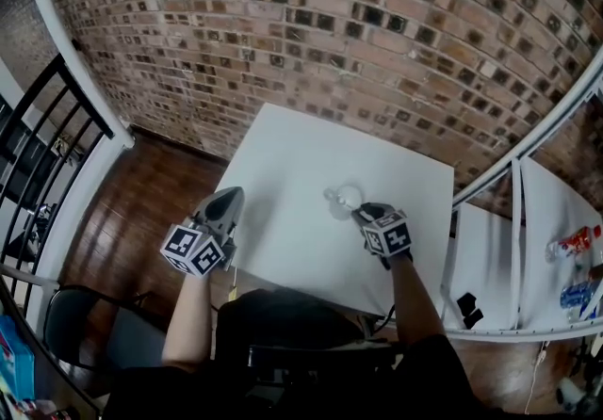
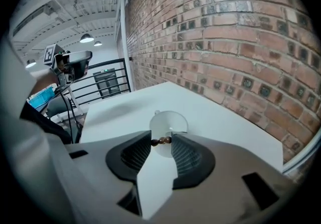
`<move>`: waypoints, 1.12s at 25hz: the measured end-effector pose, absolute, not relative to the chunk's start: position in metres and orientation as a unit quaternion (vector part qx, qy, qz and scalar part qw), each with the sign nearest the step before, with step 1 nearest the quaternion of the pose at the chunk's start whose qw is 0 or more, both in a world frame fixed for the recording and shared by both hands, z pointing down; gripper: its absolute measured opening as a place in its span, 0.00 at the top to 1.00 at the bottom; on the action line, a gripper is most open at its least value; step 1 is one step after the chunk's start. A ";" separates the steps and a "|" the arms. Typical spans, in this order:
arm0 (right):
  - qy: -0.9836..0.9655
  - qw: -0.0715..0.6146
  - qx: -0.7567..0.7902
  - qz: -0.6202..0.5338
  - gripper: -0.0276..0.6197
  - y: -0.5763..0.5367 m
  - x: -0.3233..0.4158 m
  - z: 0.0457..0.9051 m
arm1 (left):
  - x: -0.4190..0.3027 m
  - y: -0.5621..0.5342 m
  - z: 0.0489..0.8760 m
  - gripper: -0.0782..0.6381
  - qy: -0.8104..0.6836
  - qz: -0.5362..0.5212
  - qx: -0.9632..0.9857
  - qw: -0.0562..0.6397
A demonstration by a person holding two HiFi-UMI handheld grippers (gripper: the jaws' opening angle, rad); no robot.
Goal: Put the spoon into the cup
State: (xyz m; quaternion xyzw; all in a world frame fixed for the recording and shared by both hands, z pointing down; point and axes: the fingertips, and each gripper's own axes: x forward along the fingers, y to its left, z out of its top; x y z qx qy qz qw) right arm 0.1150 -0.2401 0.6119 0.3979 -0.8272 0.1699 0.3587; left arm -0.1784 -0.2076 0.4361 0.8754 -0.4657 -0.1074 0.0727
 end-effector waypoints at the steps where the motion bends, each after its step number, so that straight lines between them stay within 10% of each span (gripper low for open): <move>1: -0.829 0.360 0.394 0.169 0.76 -0.241 0.113 0.613 | -0.180 -0.209 0.436 0.89 -0.467 -0.107 0.875 0.073; 20: -0.842 0.313 0.410 0.159 0.66 -0.241 0.121 0.606 | -0.162 -0.216 0.439 0.89 -0.455 -0.096 0.882 0.077; 28: -0.859 0.103 0.443 0.236 0.66 -0.239 0.144 0.539 | -0.150 -0.218 0.435 0.89 -0.436 -0.095 0.892 0.076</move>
